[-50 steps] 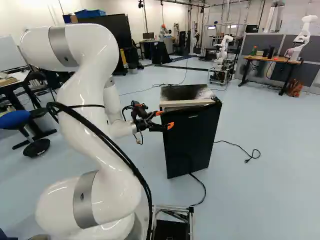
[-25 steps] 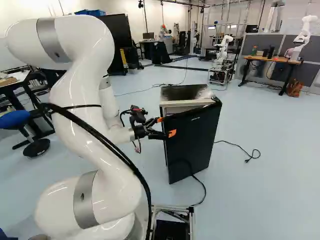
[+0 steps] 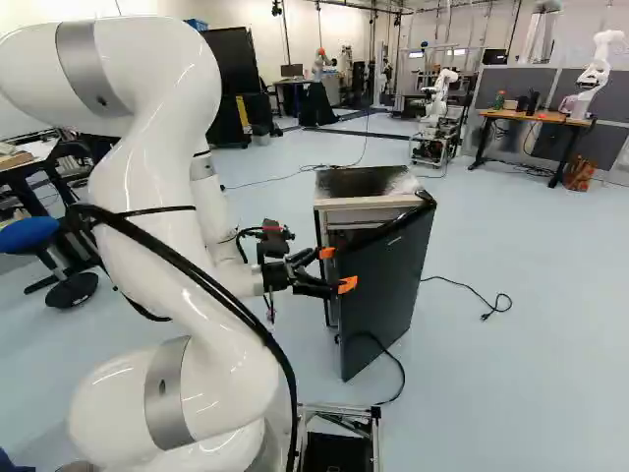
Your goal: Grab a drink from the fridge
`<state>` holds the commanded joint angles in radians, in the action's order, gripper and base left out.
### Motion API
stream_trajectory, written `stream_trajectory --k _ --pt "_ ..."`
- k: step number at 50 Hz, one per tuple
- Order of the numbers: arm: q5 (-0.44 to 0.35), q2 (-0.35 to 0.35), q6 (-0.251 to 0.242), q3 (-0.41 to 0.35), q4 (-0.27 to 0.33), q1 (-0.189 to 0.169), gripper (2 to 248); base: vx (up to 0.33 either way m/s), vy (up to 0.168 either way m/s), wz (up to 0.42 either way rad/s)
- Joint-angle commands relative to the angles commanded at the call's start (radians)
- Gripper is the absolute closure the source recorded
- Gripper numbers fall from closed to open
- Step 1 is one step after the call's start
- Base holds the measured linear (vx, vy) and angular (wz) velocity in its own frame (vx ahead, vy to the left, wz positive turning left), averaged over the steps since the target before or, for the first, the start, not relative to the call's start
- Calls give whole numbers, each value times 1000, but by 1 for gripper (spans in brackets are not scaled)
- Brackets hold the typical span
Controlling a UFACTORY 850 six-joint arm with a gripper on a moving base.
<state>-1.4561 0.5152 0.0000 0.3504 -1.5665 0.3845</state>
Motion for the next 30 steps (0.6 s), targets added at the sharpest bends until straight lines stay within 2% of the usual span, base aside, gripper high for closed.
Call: stream_trajectory --k 14,30 --pt "0 -13 0 -67 -12 -1 3 0 0 0" --pt "0 -15 0 -79 -12 -1 3 0 0 0"
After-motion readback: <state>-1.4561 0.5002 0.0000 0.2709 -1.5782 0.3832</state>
